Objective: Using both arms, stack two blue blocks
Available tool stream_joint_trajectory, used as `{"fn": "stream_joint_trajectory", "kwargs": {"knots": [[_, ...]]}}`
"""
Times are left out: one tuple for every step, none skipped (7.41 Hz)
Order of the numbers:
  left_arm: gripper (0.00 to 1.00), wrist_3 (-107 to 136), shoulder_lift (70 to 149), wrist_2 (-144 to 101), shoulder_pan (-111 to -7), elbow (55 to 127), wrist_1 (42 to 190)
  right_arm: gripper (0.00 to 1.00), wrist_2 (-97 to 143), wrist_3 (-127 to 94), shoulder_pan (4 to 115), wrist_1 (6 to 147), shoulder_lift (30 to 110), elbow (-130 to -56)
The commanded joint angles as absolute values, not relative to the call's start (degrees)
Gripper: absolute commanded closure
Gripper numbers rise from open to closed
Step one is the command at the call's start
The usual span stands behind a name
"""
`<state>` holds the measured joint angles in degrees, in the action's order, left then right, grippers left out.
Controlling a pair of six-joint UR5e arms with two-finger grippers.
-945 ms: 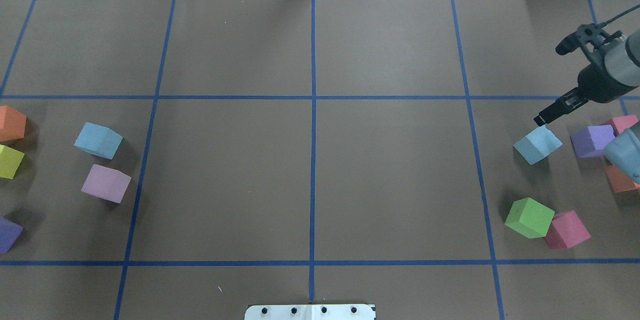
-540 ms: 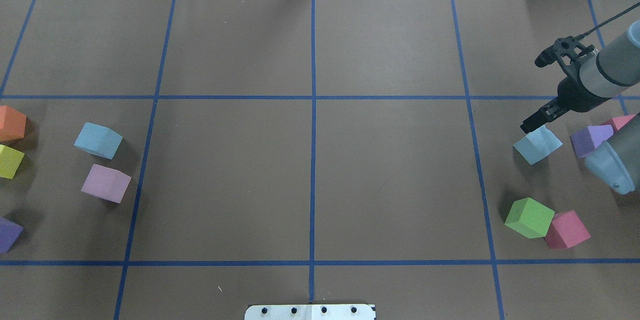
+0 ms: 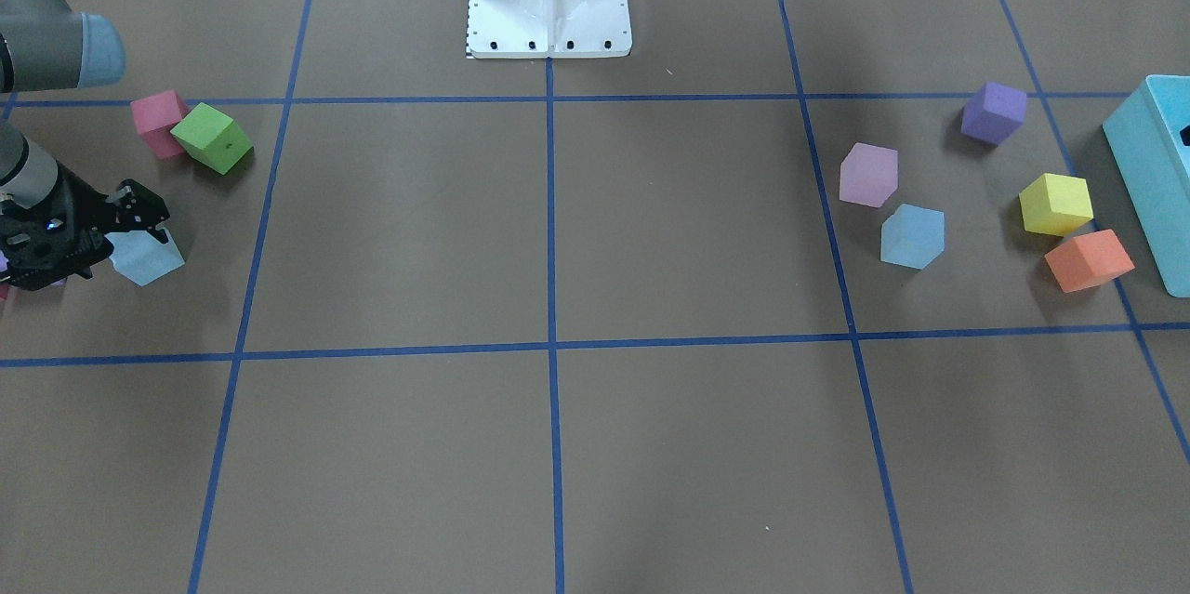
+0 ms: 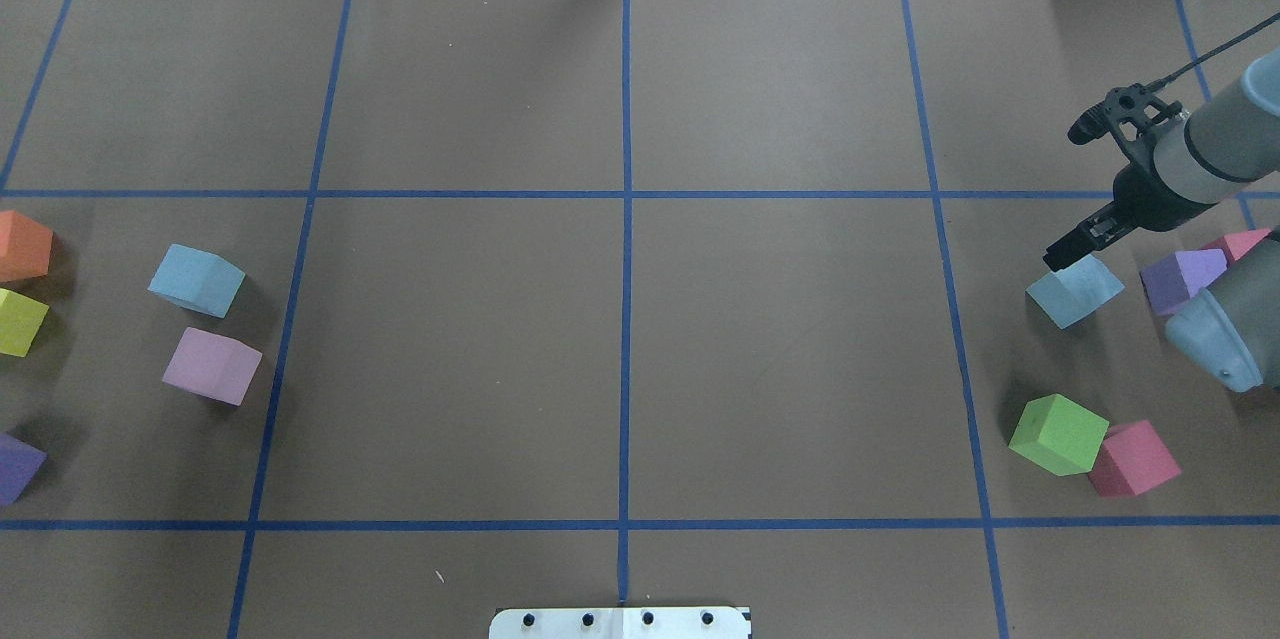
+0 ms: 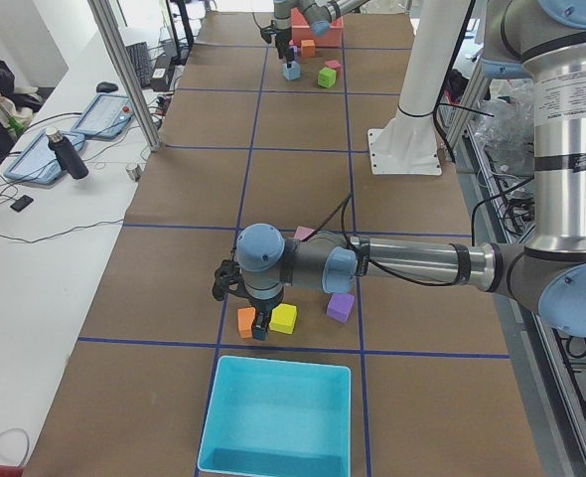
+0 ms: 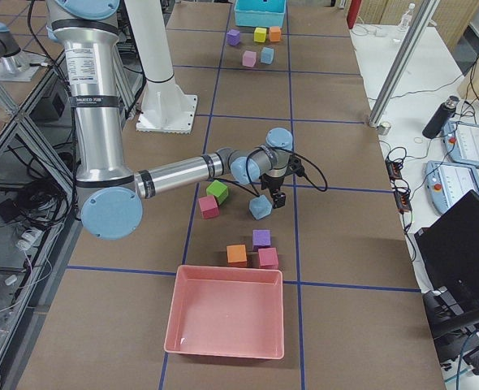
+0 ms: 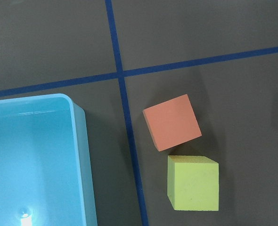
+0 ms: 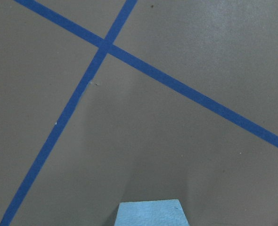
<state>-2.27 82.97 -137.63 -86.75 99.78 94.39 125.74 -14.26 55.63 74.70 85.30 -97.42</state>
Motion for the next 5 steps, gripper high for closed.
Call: {"fn": "stream_joint_trajectory", "kwargs": {"knots": [[0.02, -2.2, 83.0, -137.6, -86.7, 99.8, 94.4, 0.0, 125.7, -15.2, 54.1, 74.7, 85.4, -96.3], [0.02, -2.2, 83.0, -137.6, -86.7, 99.8, 94.4, 0.0, 125.7, -15.2, 53.7, 74.6, 85.4, -95.1], [0.02, -2.2, 82.9, -137.6, -86.7, 99.8, 94.4, 0.0, 125.8, -15.2, 53.4, 74.7, 85.4, -94.2], [0.02, -2.2, 82.9, -137.6, -86.7, 99.8, 94.4, 0.0, 125.7, -15.2, 52.7, 74.7, 85.4, -94.1], [0.02, -2.2, 82.9, -137.6, -86.7, 99.8, 94.4, 0.01, 125.7, -15.2, 52.1, 74.7, 85.4, -94.0]]}}
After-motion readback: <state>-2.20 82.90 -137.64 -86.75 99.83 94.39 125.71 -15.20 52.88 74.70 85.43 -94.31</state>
